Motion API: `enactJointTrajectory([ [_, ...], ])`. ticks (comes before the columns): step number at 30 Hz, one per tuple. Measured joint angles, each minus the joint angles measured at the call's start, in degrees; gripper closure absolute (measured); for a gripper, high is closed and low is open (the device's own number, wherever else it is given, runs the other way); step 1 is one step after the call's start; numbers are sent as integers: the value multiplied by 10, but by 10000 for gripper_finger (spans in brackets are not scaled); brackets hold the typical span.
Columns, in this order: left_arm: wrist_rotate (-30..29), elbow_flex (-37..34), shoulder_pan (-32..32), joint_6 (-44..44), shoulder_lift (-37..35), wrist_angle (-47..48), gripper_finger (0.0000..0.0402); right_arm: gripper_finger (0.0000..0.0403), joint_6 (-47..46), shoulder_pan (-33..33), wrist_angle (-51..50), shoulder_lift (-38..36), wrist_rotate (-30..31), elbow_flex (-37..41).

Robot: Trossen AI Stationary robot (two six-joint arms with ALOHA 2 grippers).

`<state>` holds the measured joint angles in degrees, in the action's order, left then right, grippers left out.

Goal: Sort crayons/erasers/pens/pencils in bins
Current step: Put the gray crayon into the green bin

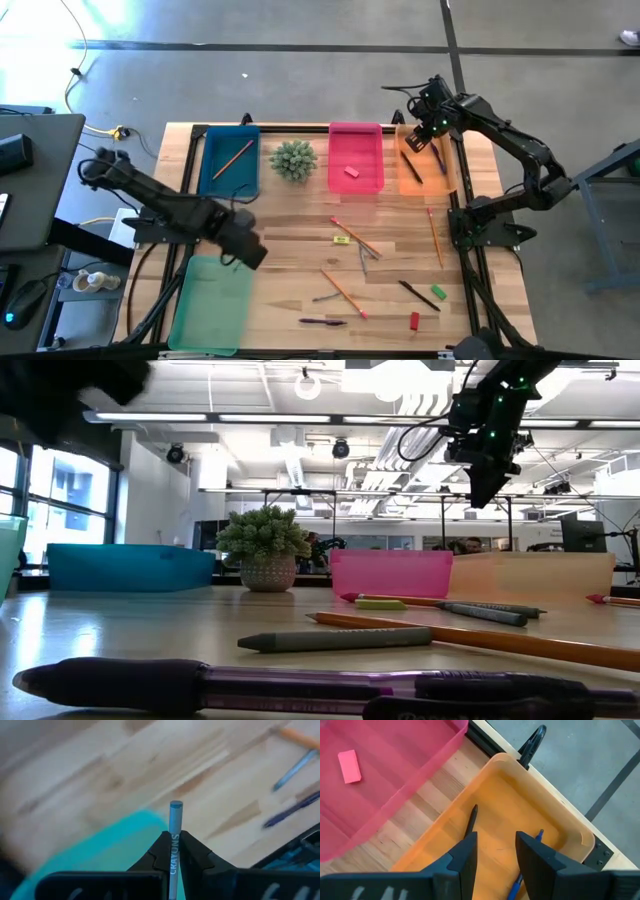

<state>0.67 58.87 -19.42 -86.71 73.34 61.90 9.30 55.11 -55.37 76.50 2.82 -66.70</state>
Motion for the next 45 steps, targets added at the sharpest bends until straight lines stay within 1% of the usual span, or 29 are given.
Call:
enactJointTrajectory([
  [5, -3, -1, -79, -129, 9, 34, 396, 277, 0, 0, 1, 0, 0, 0],
  [10, -4, 0, -132, -223, 37, 20, 396, 277, 1, 0, 3, 0, 0, 0],
  [13, -4, 0, -155, -263, 60, 18, 396, 277, 2, 0, 4, 0, 0, 0],
  [19, 3, 0, -179, -317, 127, 9, 397, 277, -2, 0, 15, 1, 0, 0],
  [26, 6, 0, -177, -352, 201, -16, 397, 277, -2, 0, 12, 1, 0, 0],
  [31, 7, 0, -177, -357, 233, -34, 397, 277, -2, 0, 11, 1, 0, 0],
  [40, 10, 0, -177, -357, 239, -43, 395, 277, -2, 0, 11, 1, 0, 0],
  [42, 11, 0, -177, -357, 239, -42, 387, 277, -2, 0, 11, 1, 0, 0],
  [45, 11, 0, -177, -357, 238, -49, 361, 277, -2, 0, 11, 1, 0, 0],
])
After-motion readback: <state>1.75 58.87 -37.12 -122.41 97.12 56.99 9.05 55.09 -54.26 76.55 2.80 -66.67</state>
